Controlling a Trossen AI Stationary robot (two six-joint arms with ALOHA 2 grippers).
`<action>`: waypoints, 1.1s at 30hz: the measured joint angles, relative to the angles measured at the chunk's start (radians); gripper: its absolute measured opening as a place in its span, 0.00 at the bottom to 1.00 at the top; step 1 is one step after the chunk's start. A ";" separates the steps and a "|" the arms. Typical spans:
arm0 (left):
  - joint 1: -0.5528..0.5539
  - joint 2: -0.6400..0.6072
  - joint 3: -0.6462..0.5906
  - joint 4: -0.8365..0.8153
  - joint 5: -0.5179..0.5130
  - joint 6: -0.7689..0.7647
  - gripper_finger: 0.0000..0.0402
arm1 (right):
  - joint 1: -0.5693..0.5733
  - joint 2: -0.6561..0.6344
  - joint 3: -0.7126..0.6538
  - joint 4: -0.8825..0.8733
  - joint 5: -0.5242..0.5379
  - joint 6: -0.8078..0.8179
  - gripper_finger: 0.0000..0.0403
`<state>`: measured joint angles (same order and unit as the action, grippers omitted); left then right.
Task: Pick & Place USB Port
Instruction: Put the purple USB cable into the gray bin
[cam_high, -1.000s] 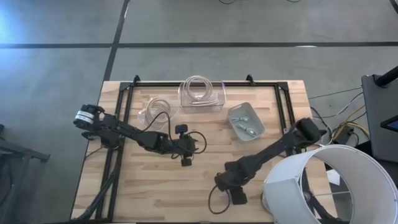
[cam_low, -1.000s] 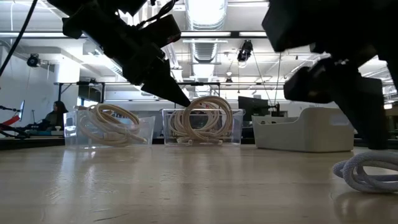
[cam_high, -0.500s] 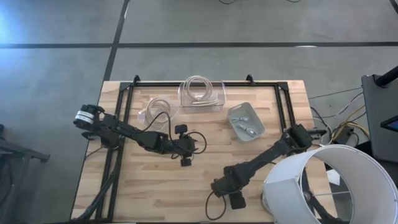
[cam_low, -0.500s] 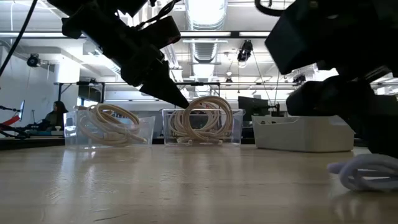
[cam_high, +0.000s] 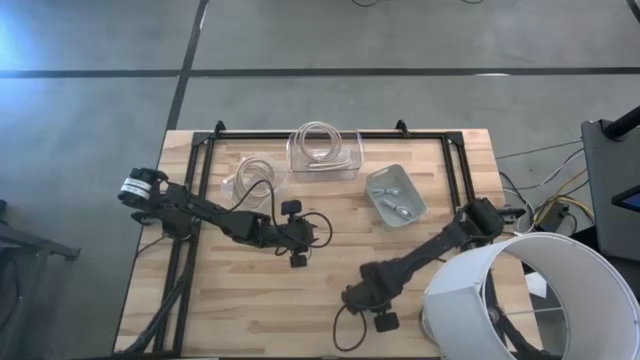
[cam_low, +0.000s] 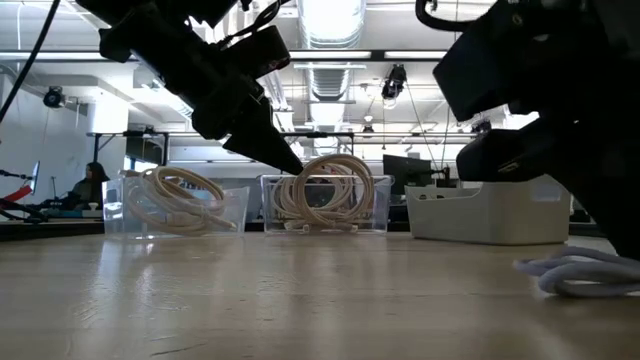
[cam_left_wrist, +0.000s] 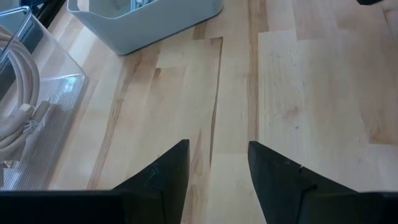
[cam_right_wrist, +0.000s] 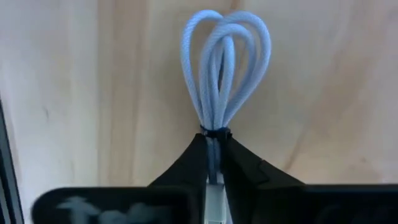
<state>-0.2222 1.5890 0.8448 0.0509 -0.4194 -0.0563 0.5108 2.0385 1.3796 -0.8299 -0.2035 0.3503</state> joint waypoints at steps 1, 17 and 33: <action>0.000 0.000 0.000 0.000 0.000 0.000 0.42 | -0.003 -0.004 0.000 -0.012 0.000 -0.001 0.06; 0.000 0.000 0.000 0.000 0.000 -0.003 0.42 | -0.113 -0.257 -0.003 -0.468 0.582 -0.039 0.06; 0.000 0.000 0.000 0.000 0.000 -0.006 0.42 | -0.446 -0.505 -0.247 -0.362 0.623 -0.182 0.06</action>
<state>-0.2218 1.5890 0.8448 0.0513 -0.4198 -0.0619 0.0645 1.5332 1.1325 -1.1917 0.4196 0.1685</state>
